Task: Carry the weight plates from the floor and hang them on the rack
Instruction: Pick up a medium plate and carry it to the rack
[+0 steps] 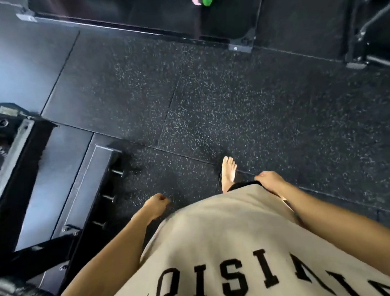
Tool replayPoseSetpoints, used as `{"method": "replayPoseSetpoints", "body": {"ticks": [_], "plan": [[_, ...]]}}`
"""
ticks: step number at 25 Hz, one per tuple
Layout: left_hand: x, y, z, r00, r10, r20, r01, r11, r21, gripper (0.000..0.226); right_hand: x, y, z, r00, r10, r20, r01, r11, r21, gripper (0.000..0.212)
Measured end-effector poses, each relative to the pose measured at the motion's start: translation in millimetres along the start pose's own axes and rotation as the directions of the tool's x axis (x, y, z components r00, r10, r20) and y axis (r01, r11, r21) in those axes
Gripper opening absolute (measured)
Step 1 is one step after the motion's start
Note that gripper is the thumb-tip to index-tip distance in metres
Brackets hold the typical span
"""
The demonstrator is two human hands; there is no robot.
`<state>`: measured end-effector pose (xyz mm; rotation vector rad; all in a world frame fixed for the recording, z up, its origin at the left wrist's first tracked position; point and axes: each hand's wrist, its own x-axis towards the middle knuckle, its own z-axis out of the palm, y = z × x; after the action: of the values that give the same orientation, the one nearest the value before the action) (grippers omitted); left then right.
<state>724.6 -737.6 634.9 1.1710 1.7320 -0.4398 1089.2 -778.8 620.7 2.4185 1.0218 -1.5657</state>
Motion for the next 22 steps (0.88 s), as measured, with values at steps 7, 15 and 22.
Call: {"method": "replayPoseSetpoints", "body": {"ticks": [7,15,22], "plan": [[60.0,73.1,-86.8,0.949,-0.243,-0.200,0.115,0.860,-0.497,0.032,116.1,-191.9,-131.1,0.992,-0.087,0.088,0.103,0.975,-0.195,0.017],[177.7,108.5,-215.4,0.978,-0.207,0.005,0.175,0.810,-0.559,0.046,228.1,-462.7,-141.0,0.950,-0.183,0.253,0.291,0.809,-0.511,0.013],[237.7,81.1,-412.0,0.907,-0.413,-0.081,0.170,0.535,-0.828,0.032,263.1,-737.9,-105.8,0.836,-0.379,0.395,0.548,0.602,-0.581,0.012]]}}
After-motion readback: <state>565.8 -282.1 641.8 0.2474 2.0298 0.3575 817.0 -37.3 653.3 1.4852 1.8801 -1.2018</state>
